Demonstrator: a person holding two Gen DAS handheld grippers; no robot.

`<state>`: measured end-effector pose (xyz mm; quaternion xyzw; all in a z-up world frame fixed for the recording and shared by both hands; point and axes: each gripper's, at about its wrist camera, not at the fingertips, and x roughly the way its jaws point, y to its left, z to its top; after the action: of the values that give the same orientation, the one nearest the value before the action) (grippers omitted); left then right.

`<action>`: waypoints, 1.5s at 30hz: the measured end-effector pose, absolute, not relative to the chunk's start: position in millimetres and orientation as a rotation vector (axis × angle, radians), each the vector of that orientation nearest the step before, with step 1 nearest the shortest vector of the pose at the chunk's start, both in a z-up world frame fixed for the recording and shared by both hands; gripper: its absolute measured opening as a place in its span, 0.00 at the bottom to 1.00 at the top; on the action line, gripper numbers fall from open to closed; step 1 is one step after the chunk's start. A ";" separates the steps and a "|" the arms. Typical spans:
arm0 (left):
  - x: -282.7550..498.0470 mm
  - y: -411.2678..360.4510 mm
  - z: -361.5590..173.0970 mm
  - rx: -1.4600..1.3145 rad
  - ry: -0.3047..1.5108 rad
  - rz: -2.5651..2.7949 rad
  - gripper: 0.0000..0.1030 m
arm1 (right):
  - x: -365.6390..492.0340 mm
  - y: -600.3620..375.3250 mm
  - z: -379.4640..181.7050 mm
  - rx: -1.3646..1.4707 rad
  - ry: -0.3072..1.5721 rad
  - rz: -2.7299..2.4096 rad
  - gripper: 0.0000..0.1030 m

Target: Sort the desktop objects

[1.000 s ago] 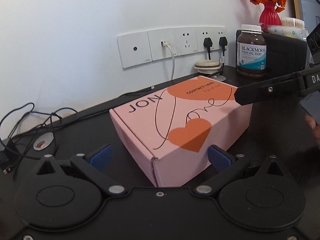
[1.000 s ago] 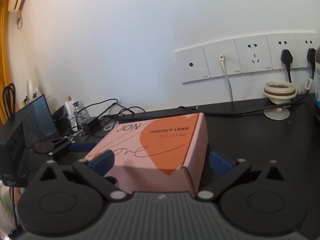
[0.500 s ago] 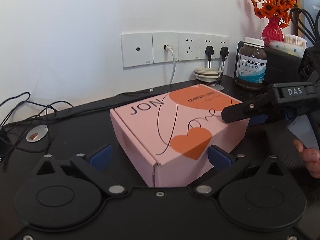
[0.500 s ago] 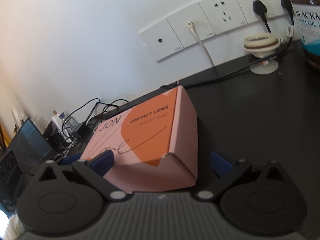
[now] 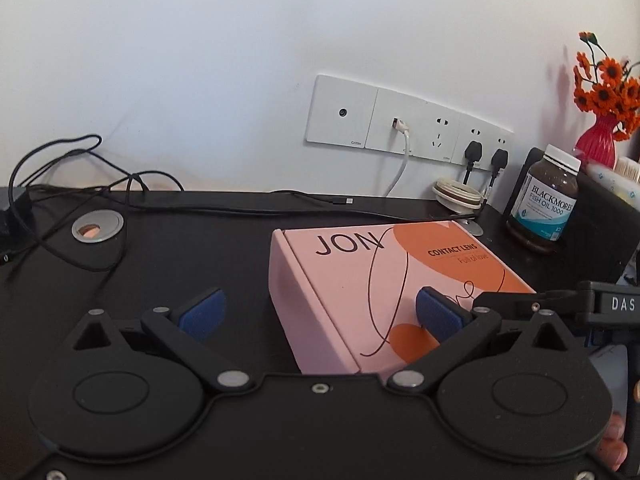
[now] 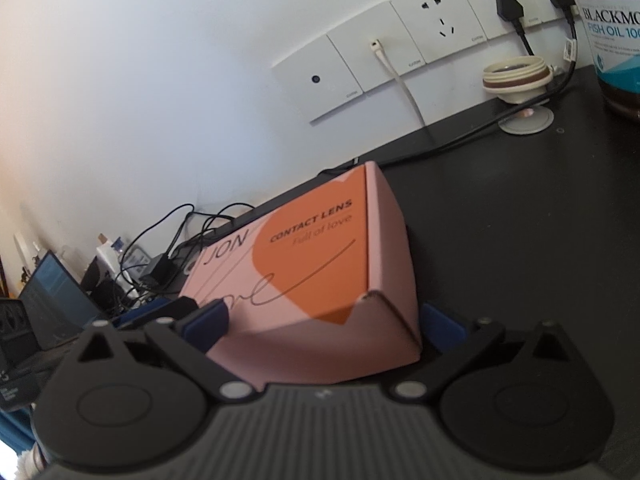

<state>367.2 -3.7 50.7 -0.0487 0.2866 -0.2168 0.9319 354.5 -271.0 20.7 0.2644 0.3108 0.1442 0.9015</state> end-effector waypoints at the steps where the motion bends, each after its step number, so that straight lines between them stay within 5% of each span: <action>1: 368.8 -1.4 49.4 -0.122 0.597 -0.447 1.00 | 354.1 -271.3 20.8 0.551 0.643 0.296 0.98; 45: 365.4 2.7 43.7 -0.079 0.522 -0.502 1.00 | 347.7 -267.4 22.6 0.498 0.628 0.317 0.98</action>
<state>365.4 2.7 43.7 -0.0388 0.2552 -0.2455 0.9344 347.7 -267.4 22.6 0.2412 0.3044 0.1535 0.9086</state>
